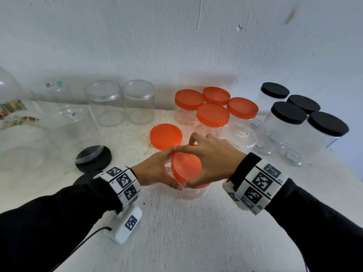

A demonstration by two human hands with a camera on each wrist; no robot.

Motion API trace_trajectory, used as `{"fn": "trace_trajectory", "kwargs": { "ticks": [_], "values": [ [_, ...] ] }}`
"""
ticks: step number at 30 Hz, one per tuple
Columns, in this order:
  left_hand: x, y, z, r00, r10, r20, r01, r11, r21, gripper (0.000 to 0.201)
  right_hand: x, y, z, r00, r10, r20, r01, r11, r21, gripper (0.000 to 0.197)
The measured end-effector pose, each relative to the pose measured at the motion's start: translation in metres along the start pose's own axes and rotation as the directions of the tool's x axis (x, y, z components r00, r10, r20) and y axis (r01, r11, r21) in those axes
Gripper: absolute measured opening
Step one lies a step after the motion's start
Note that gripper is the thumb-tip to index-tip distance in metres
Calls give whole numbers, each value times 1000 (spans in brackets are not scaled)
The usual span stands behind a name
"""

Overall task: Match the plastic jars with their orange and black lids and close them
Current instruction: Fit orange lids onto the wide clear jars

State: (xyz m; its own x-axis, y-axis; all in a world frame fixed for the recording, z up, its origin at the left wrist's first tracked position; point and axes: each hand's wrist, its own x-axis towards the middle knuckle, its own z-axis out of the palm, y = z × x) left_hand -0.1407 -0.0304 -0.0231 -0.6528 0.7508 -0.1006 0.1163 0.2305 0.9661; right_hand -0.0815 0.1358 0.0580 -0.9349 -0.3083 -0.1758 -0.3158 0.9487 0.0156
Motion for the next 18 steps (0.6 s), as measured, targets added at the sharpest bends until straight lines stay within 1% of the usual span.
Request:
{"fn": "trace_trajectory", "kwargs": {
  "ticks": [3, 6, 9, 13, 15, 16, 18],
  "values": [
    [-1, 1, -1, 1000, 11, -7, -11, 1000, 8, 86, -1, -3, 3, 999, 17, -27, -17, 1000, -13, 88],
    [-1, 0, 0, 1000, 9, -8, -9, 1000, 13, 92, -3, -3, 7, 998, 24, -56, -24, 1000, 9, 88],
    [-1, -1, 2, 1000, -6, -18, 5, 999, -33, 96, -7, 1, 12, 997, 32, -73, -28, 998, 55, 86],
    [0, -4, -4, 999, -26, 35, 28, 997, -74, 93, -16, 15, 18, 999, 7, -39, 1, 982, 188, 80],
    [1, -1, -7, 999, -35, 2, 35, 996, -77, 90, -19, 20, 21, 998, 7, -55, 7, 967, 257, 77],
    [2, 1, -7, 999, -25, -34, 23, 999, -49, 84, -19, 21, 22, 997, 17, -74, 2, 968, 253, 74],
    [8, 6, -5, 993, 4, -121, -3, 1000, 11, 69, -19, 23, 22, 992, 33, -122, -14, 989, 148, 68]
  ]
}}
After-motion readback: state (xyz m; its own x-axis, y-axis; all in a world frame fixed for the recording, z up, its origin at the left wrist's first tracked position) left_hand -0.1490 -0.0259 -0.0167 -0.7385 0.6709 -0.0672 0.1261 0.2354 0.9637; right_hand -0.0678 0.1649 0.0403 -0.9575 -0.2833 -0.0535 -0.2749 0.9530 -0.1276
